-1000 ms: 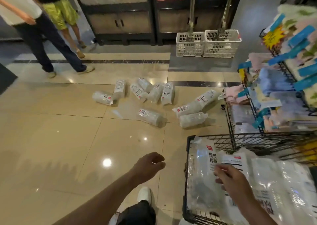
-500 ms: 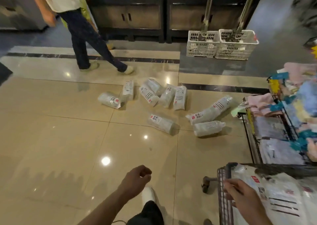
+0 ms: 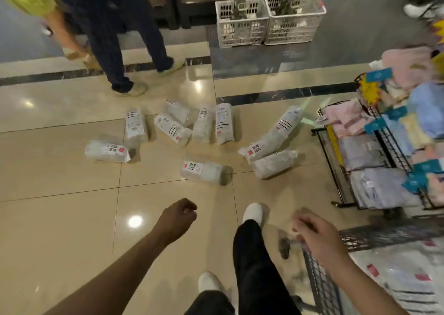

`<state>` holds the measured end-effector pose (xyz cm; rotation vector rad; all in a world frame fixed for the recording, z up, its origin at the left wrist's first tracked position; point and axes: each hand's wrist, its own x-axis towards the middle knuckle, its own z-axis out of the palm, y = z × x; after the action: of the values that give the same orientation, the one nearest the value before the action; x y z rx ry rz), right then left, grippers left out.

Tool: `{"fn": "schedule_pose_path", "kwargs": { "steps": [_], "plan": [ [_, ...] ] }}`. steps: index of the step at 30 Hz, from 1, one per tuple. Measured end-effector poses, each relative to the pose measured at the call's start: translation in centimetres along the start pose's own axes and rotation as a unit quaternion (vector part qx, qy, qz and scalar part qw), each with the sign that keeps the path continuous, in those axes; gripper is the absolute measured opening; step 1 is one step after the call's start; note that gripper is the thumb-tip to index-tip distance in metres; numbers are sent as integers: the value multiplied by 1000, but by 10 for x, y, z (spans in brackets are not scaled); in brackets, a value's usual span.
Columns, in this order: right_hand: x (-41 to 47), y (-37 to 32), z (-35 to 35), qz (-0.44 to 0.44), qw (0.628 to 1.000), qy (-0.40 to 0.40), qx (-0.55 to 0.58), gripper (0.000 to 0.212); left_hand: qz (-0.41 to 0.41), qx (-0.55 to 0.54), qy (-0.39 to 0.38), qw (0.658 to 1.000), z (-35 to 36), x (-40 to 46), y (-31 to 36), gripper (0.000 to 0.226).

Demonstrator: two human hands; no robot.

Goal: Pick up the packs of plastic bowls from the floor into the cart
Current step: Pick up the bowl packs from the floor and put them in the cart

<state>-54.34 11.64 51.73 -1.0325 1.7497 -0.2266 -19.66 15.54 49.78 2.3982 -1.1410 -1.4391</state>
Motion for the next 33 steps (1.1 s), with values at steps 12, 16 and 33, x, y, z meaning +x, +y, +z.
{"fn": "schedule_pose_path", "kwargs": {
  "steps": [12,16,33],
  "plan": [
    [310,-46,44,127,991,-17,-26,51,16,225,-15,974,16,291,29,65],
    [450,4,84,207,977,13,53,62,95,373,-49,922,65,433,1,97],
    [824,212,184,324,883,80,331,112,266,500,-86,819,196,694,-129,135]
  ]
}}
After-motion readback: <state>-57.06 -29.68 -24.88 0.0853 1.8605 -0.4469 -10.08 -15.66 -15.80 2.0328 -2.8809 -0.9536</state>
